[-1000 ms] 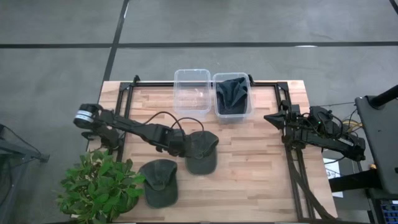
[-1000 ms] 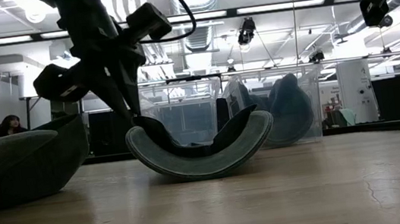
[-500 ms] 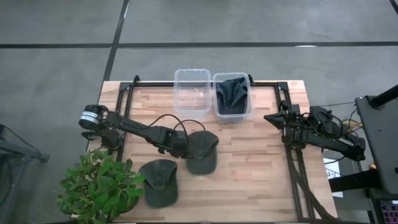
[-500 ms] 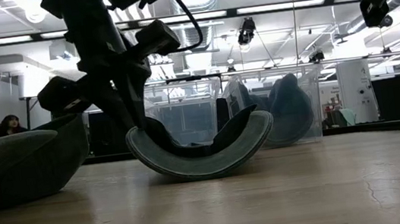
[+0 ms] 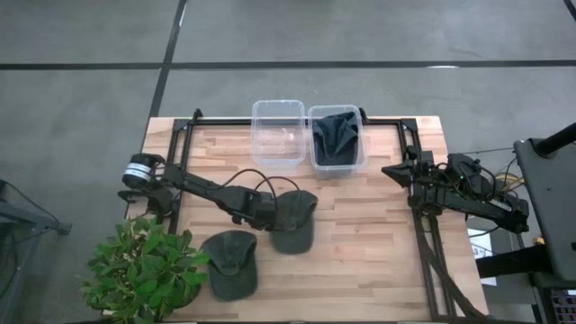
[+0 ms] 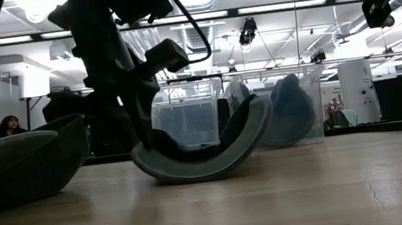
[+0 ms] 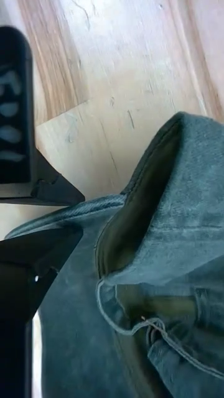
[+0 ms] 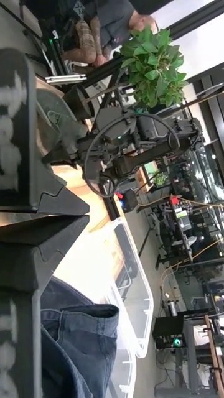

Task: Pick & Place hat
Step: Put the right black cap into the left transparent bin

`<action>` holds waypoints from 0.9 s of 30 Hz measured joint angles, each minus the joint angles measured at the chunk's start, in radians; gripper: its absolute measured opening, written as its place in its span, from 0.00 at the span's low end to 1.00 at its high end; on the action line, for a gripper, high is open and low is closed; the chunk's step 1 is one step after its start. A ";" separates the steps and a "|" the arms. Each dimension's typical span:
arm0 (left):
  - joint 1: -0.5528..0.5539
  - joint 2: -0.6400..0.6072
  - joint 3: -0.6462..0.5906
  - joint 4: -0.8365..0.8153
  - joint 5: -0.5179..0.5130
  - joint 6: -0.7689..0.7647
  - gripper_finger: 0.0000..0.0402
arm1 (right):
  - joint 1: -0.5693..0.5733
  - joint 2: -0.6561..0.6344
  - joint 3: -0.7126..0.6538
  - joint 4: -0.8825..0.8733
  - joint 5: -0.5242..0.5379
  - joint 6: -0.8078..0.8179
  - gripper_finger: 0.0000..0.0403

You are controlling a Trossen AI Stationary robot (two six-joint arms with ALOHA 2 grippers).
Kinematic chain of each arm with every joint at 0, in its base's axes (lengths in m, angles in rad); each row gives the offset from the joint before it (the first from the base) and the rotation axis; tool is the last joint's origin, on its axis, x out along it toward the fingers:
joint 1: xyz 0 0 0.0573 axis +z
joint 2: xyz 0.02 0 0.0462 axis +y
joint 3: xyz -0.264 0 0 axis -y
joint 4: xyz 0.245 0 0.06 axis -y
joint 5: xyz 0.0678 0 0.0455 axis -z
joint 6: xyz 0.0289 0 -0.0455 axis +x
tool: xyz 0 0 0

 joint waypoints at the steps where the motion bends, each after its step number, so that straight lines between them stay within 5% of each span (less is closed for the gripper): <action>1: 0.000 0.004 0.000 0.000 0.000 0.000 0.14 | 0.000 0.000 0.000 0.000 0.000 0.003 0.02; 8: 0.001 0.005 0.000 0.006 -0.004 -0.035 0.03 | 0.000 0.000 0.000 -0.015 0.000 0.005 0.02; 27: -0.002 -0.104 0.081 -0.041 -0.031 -0.005 0.00 | 0.000 -0.001 0.000 -0.029 0.003 0.006 0.02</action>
